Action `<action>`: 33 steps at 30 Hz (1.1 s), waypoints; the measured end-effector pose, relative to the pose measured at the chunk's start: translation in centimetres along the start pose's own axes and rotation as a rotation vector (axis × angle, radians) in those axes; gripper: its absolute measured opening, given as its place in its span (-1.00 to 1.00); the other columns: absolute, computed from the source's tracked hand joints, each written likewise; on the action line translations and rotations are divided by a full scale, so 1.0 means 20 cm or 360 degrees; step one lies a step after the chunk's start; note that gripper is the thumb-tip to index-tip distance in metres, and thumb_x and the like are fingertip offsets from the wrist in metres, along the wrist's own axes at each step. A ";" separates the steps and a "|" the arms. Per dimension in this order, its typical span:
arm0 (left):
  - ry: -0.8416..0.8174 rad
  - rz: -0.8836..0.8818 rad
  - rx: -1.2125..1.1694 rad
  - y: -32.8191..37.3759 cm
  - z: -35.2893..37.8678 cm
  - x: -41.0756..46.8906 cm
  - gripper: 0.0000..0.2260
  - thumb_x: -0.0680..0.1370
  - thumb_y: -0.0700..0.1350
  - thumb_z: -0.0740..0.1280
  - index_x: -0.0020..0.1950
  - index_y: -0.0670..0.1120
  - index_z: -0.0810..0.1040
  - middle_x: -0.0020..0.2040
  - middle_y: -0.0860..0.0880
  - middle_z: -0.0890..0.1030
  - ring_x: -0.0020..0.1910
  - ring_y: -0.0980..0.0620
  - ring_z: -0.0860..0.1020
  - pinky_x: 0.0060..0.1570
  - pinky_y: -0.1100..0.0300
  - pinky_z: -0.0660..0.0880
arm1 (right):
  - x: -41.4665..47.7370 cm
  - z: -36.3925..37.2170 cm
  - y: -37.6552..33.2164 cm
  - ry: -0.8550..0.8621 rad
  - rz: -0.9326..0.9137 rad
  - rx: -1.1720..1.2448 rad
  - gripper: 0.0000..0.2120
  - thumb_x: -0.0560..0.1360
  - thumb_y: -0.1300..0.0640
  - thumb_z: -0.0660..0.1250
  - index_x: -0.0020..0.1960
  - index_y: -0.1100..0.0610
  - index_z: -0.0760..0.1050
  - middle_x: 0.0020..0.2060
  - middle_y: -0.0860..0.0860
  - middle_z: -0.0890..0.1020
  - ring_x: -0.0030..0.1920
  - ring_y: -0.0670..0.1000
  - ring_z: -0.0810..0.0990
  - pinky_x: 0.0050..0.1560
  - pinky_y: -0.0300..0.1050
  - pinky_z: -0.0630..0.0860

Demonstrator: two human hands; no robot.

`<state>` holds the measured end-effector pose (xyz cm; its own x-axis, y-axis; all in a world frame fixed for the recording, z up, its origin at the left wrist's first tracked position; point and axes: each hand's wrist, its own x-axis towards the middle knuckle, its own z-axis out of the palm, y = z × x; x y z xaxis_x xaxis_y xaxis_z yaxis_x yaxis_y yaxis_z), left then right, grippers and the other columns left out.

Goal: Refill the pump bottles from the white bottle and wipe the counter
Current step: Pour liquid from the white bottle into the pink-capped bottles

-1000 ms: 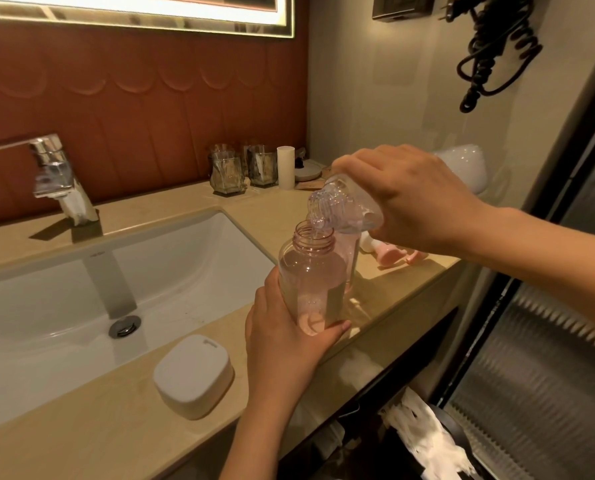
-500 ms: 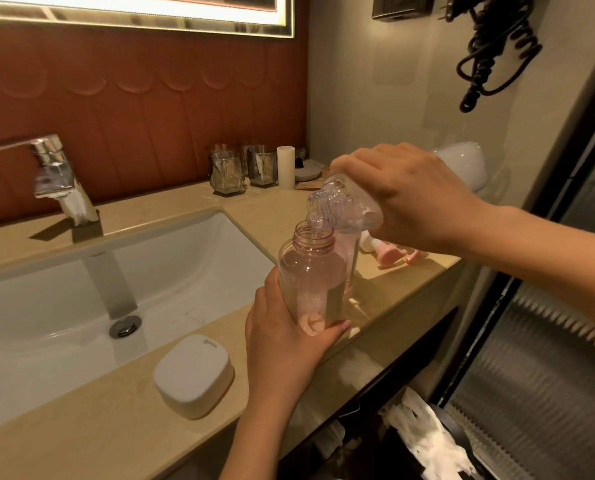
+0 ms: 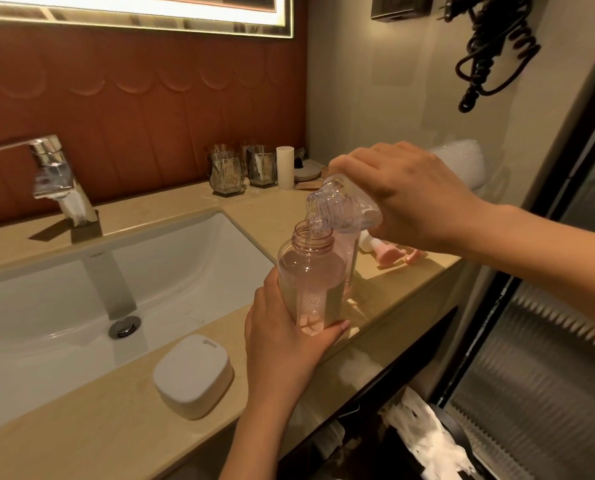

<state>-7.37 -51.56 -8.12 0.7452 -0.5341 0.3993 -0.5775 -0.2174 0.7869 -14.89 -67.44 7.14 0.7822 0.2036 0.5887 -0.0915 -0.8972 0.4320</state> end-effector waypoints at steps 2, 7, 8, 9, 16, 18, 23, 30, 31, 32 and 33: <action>-0.0001 -0.0008 0.0012 0.00 0.00 0.00 -0.03 0.15 0.28 0.54 0.44 0.11 0.16 0.31 0.14 0.37 0.29 0.10 0.35 0.28 -0.02 0.40 | 0.00 0.00 0.00 -0.0004 0.0000 0.0001 -0.43 0.21 0.29 0.55 0.18 0.19 0.44 -0.16 0.12 0.58 -0.25 0.12 0.52 -0.25 -0.14 0.34; 0.0004 -0.0014 0.0014 0.00 0.00 0.00 -0.03 0.15 0.28 0.54 0.45 0.10 0.16 0.31 0.13 0.37 0.30 0.09 0.35 0.27 -0.03 0.40 | 0.00 -0.01 0.00 -0.0019 -0.0005 -0.0005 -0.43 0.20 0.31 0.55 0.16 0.19 0.45 -0.15 0.12 0.58 -0.24 0.14 0.53 -0.24 -0.14 0.34; 0.0005 -0.0012 0.0012 0.00 0.00 0.00 -0.03 0.15 0.27 0.55 0.44 0.10 0.17 0.30 0.13 0.38 0.29 0.09 0.36 0.27 -0.03 0.40 | 0.01 -0.01 0.00 -0.0021 -0.0006 -0.0006 -0.43 0.20 0.31 0.55 0.16 0.20 0.45 -0.15 0.13 0.58 -0.24 0.14 0.53 -0.24 -0.14 0.34; 0.0007 -0.0014 0.0007 0.00 0.00 0.00 -0.04 0.15 0.26 0.55 0.43 0.10 0.18 0.29 0.13 0.39 0.28 0.09 0.37 0.27 -0.03 0.40 | 0.01 -0.01 0.00 -0.0023 -0.0008 -0.0006 -0.42 0.20 0.32 0.55 0.16 0.20 0.44 -0.15 0.13 0.58 -0.23 0.14 0.53 -0.24 -0.14 0.34; 0.0011 -0.0018 -0.0004 0.01 0.00 0.00 -0.05 0.15 0.25 0.55 0.42 0.11 0.18 0.28 0.14 0.39 0.27 0.10 0.36 0.25 -0.02 0.41 | 0.01 -0.01 0.00 -0.0035 -0.0022 -0.0002 -0.42 0.21 0.33 0.53 0.18 0.18 0.42 -0.14 0.12 0.57 -0.23 0.15 0.52 -0.25 -0.08 0.38; 0.0010 -0.0017 -0.0008 0.01 0.00 0.00 -0.05 0.15 0.24 0.56 0.42 0.10 0.19 0.28 0.13 0.39 0.27 0.10 0.36 0.25 -0.02 0.41 | 0.01 -0.01 0.00 -0.0046 -0.0023 -0.0001 -0.43 0.21 0.33 0.52 0.17 0.19 0.42 -0.15 0.12 0.57 -0.23 0.15 0.51 -0.26 -0.07 0.40; 0.0003 -0.0018 0.0019 0.01 -0.01 0.00 -0.04 0.15 0.24 0.56 0.43 0.10 0.17 0.29 0.14 0.38 0.27 0.12 0.35 0.27 0.00 0.40 | 0.01 -0.02 0.00 -0.0064 -0.0035 -0.0001 -0.42 0.22 0.35 0.50 0.19 0.19 0.41 -0.12 0.13 0.57 -0.20 0.16 0.52 -0.26 0.00 0.48; -0.0001 -0.0020 -0.0004 0.02 -0.01 0.00 -0.06 0.16 0.22 0.57 0.42 0.10 0.18 0.28 0.13 0.38 0.26 0.11 0.36 0.26 -0.02 0.41 | 0.01 -0.01 0.00 -0.0065 -0.0034 -0.0009 -0.44 0.23 0.35 0.49 0.19 0.19 0.42 -0.12 0.14 0.57 -0.21 0.17 0.52 -0.26 0.02 0.48; 0.0003 -0.0020 -0.0003 0.02 -0.01 -0.01 -0.06 0.16 0.22 0.57 0.41 0.10 0.18 0.27 0.13 0.38 0.26 0.12 0.36 0.26 -0.01 0.41 | 0.01 -0.01 0.00 -0.0064 -0.0034 -0.0008 -0.44 0.23 0.35 0.49 0.19 0.19 0.42 -0.13 0.13 0.57 -0.21 0.17 0.52 -0.26 0.02 0.48; 0.0007 -0.0018 -0.0001 0.02 -0.01 -0.01 -0.06 0.16 0.22 0.57 0.41 0.10 0.18 0.27 0.13 0.38 0.26 0.12 0.36 0.26 -0.01 0.41 | 0.01 -0.01 0.00 -0.0065 -0.0034 -0.0006 -0.44 0.23 0.35 0.49 0.19 0.20 0.42 -0.13 0.13 0.57 -0.21 0.16 0.52 -0.27 0.01 0.47; 0.0007 -0.0016 0.0000 0.02 -0.01 -0.01 -0.06 0.16 0.22 0.57 0.42 0.10 0.17 0.27 0.14 0.38 0.26 0.12 0.36 0.26 -0.01 0.41 | 0.01 -0.01 0.00 -0.0068 -0.0033 -0.0005 -0.44 0.23 0.35 0.49 0.19 0.20 0.42 -0.13 0.13 0.57 -0.21 0.16 0.52 -0.26 -0.01 0.47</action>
<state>-7.60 -51.43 -7.79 0.7525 -0.5281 0.3935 -0.5699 -0.2229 0.7909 -14.90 -67.29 7.43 0.8097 0.2050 0.5500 -0.0770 -0.8918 0.4458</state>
